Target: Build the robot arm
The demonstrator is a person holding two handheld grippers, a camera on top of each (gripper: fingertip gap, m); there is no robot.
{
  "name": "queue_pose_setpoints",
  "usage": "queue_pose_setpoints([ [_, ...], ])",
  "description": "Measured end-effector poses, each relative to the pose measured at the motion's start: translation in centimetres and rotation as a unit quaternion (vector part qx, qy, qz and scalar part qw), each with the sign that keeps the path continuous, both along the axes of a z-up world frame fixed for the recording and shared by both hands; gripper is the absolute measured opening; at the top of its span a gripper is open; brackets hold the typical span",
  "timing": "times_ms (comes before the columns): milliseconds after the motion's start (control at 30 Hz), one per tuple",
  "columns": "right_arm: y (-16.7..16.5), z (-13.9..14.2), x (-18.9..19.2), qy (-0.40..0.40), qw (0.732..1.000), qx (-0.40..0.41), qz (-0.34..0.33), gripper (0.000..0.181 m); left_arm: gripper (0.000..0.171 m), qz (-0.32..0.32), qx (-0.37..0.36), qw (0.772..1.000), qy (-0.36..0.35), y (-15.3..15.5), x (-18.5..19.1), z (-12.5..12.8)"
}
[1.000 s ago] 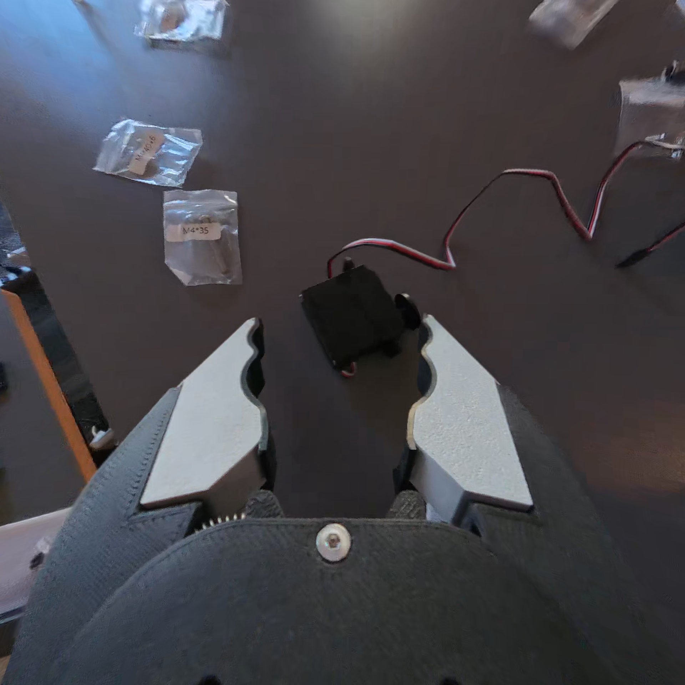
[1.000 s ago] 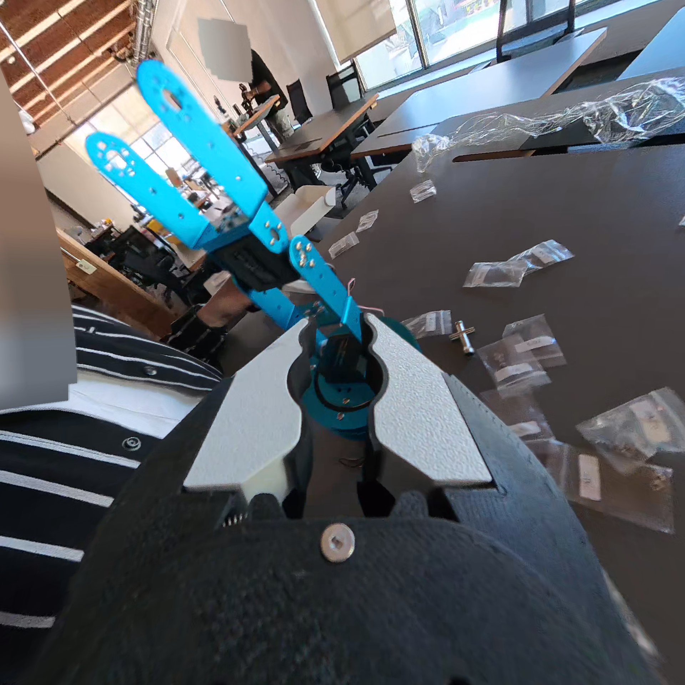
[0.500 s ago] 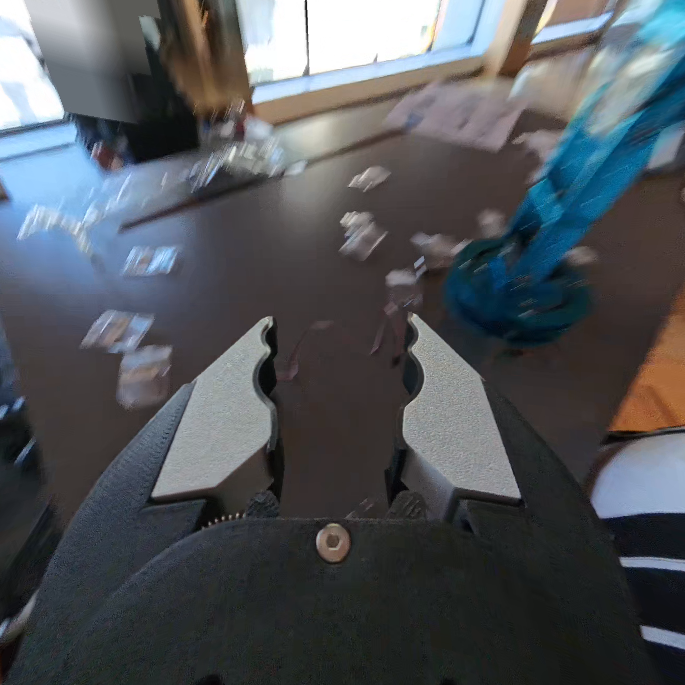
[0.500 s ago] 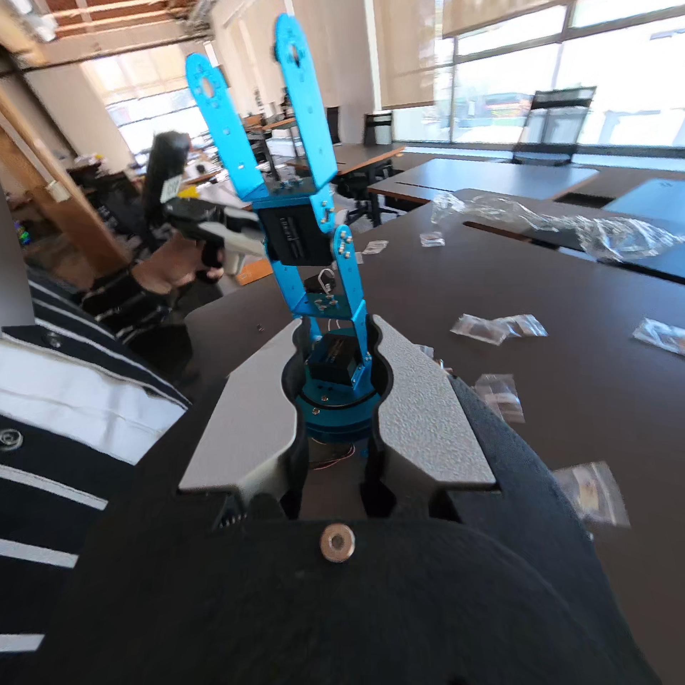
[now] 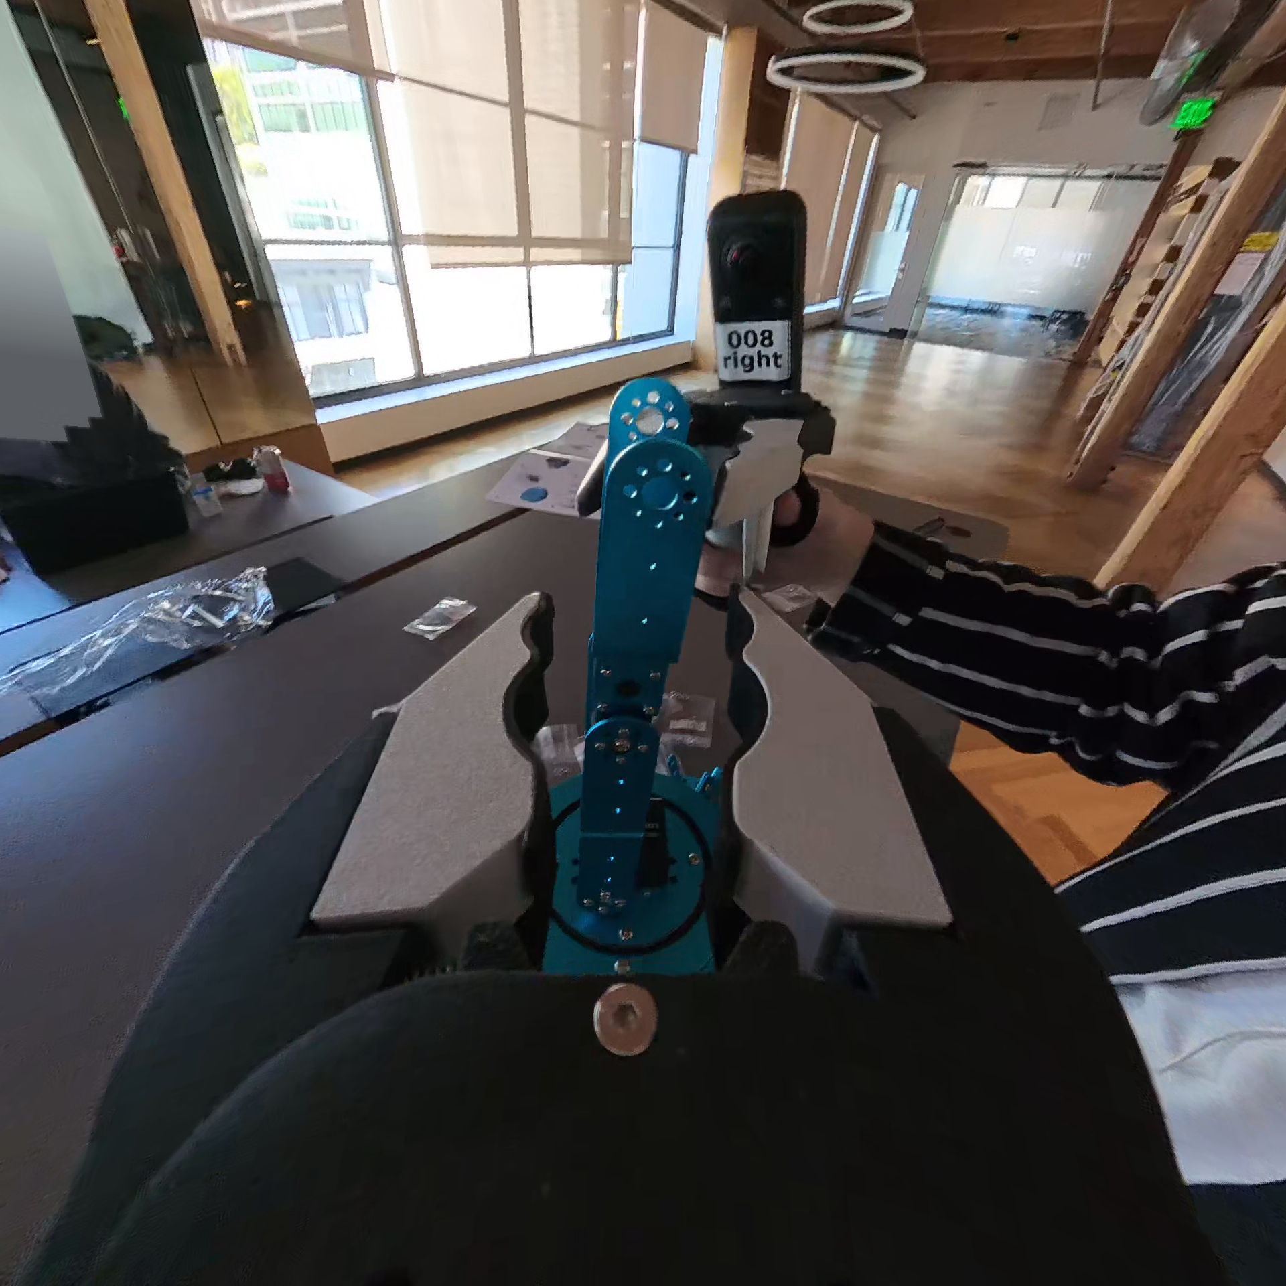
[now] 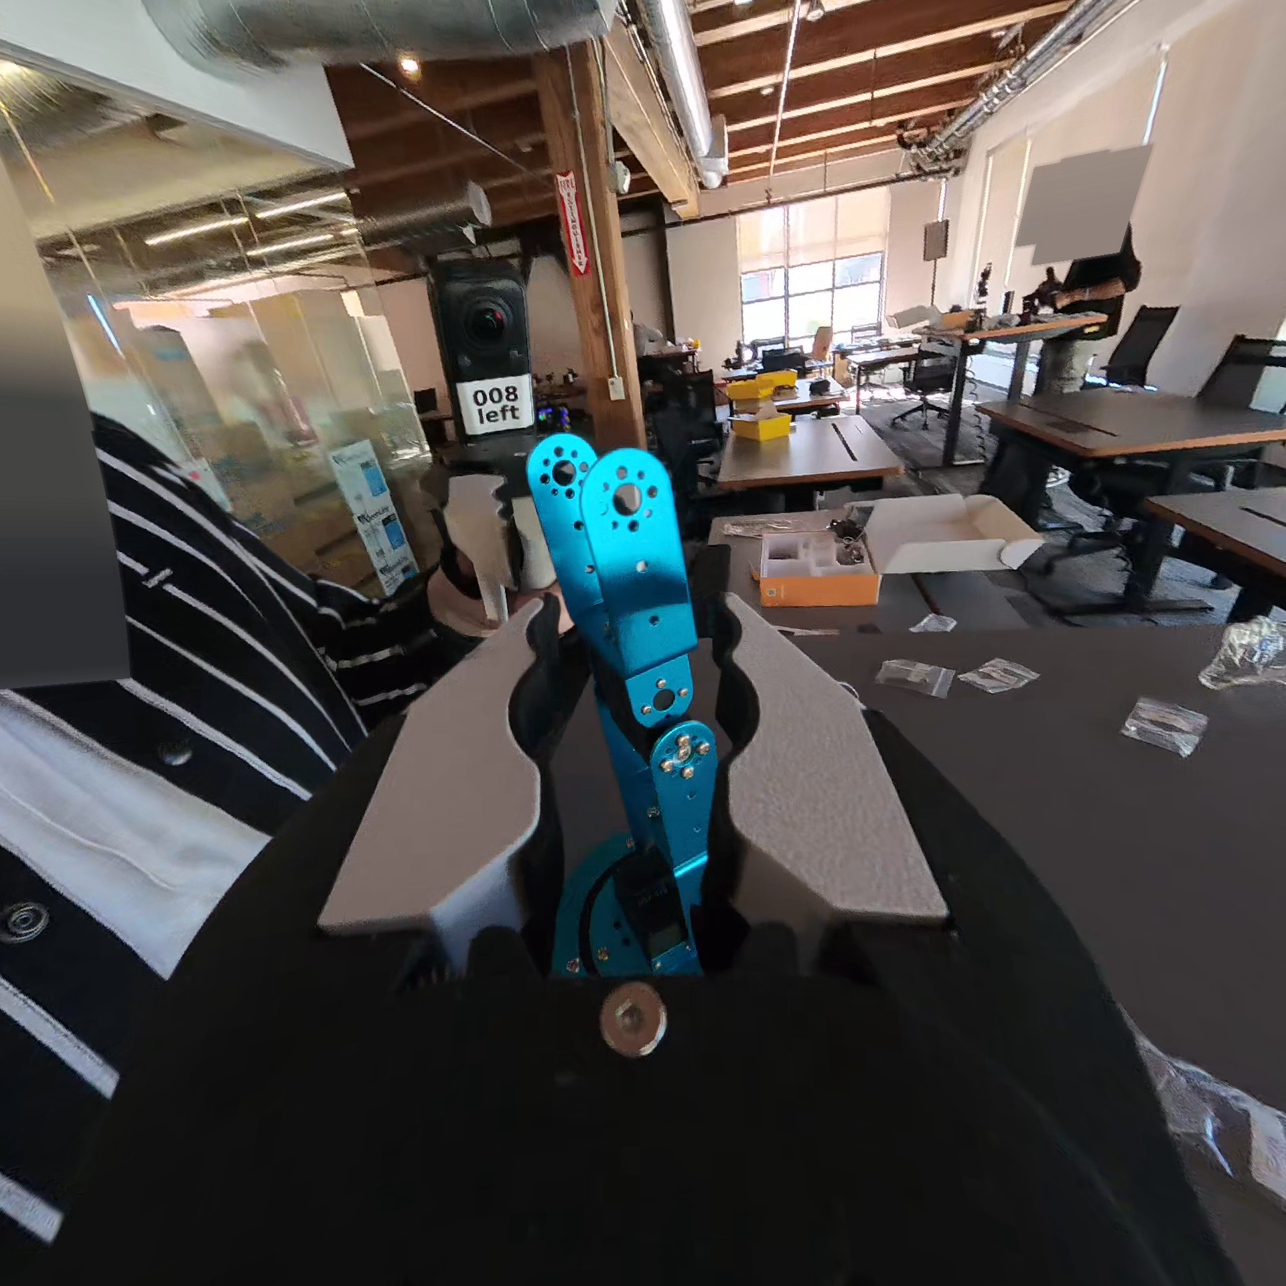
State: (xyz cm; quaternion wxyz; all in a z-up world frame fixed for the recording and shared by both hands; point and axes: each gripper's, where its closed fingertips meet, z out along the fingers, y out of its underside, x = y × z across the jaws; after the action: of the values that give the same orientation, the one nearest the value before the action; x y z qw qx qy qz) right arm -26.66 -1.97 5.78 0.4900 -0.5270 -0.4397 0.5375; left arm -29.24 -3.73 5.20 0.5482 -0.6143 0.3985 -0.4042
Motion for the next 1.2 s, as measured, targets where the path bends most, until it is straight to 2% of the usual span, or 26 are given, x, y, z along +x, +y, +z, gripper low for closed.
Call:
queue_pose_setpoints([
  [133, 0.0, -1.0, -0.5, -0.015, 1.000, 0.006, 0.023, 0.042, 0.048, 0.019, -0.008, 1.000, 0.005, 0.4, -0.2, -0.9],
  [333, -0.1, -1.3, -1.0, -0.010, 0.999, -0.012, 0.050, 0.040, 0.036, 0.026, -0.028, 0.999, 0.000, 0.6, -0.2, -1.8],
  [433, -0.2, -1.2, -0.9, -0.006, 0.998, -0.018, 0.055, 0.039, 0.040, 0.034, -0.023, 0.999, 0.004, 0.7, -0.4, -1.8],
  [500, -0.1, -1.4, -0.5, -0.008, 0.999, -0.020, 0.045, 0.040, 0.048, 0.058, -0.011, 0.998, -0.004, 0.9, -2.0, -1.4],
  [600, 0.0, -1.7, 1.3, -0.002, 1.000, -0.008, -0.010, 0.042, 0.053, 0.120, 0.003, 0.992, -0.039, 1.9, -7.3, -1.0],
  [633, 0.0, -2.2, 2.2, -0.007, 0.999, -0.001, -0.038, 0.043, 0.056, 0.147, -0.001, 0.989, -0.034, 2.5, -9.6, -1.9],
  [700, -0.4, -3.8, 4.0, -0.029, 0.996, 0.011, -0.089, 0.044, 0.067, 0.215, -0.027, 0.976, 0.012, 4.4, -14.7, -5.8],
  [767, -1.1, -5.7, 5.6, -0.050, 0.991, 0.012, -0.125, 0.044, 0.062, 0.264, -0.067, 0.959, 0.073, 6.1, -19.3, -10.8],
  [833, -1.7, -7.5, 6.7, -0.063, 0.987, 0.000, -0.150, 0.043, 0.061, 0.294, -0.093, 0.944, 0.121, 7.8, -22.4, -14.7],
  [967, -1.9, -10.0, 7.5, -0.078, 0.981, -0.038, -0.174, 0.044, 0.066, 0.277, -0.145, 0.936, 0.160, 11.0, -23.3, -18.4],
  [1100, -1.7, -9.8, 6.9, -0.074, 0.981, -0.050, -0.170, 0.046, 0.076, 0.255, -0.152, 0.922, 0.250, 13.8, -22.8, -21.6],
  [1200, -1.8, -9.8, 6.6, -0.096, 0.980, -0.041, -0.171, 0.046, 0.081, 0.250, -0.208, 0.898, 0.297, 14.8, -22.6, -24.0],
])
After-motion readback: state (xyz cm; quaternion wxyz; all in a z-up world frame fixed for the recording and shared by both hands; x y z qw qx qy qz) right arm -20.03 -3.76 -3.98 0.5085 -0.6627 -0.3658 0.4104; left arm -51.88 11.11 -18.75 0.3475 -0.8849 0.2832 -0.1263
